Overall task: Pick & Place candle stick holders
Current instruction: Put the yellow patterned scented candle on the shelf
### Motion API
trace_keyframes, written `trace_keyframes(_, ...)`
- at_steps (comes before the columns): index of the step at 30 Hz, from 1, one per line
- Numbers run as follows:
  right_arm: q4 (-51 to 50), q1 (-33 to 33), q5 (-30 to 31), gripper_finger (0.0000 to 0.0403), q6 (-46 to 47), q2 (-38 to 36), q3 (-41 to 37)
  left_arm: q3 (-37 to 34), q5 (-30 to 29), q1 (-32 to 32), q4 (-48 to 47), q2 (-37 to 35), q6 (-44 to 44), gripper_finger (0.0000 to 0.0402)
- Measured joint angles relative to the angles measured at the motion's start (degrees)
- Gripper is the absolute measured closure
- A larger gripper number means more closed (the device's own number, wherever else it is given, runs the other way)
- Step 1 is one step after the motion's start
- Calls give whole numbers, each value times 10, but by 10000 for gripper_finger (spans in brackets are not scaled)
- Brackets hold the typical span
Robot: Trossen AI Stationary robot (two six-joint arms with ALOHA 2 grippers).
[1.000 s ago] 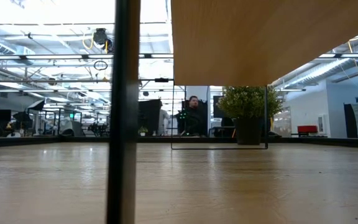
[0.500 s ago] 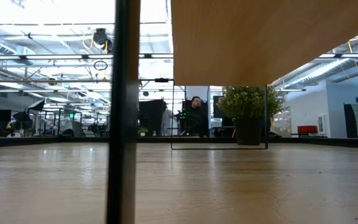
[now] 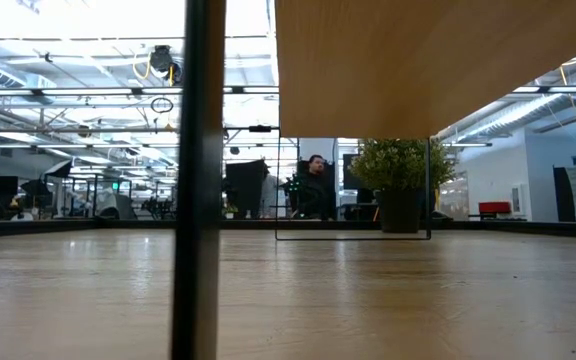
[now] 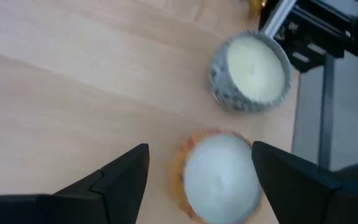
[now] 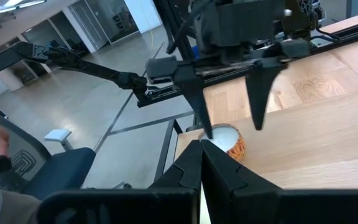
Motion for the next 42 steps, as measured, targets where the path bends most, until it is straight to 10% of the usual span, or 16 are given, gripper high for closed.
trace_keyframes(11,0,0,0,403,-1,0,0,0,-29,24,82,2,37,141)
trace_keyframes(22,0,0,0,403,-4,0,0,0,14,27,86,2,83,388)
trace_keyframes(42,-2,0,2,403,-5,0,0,-2,33,7,95,26,101,400)
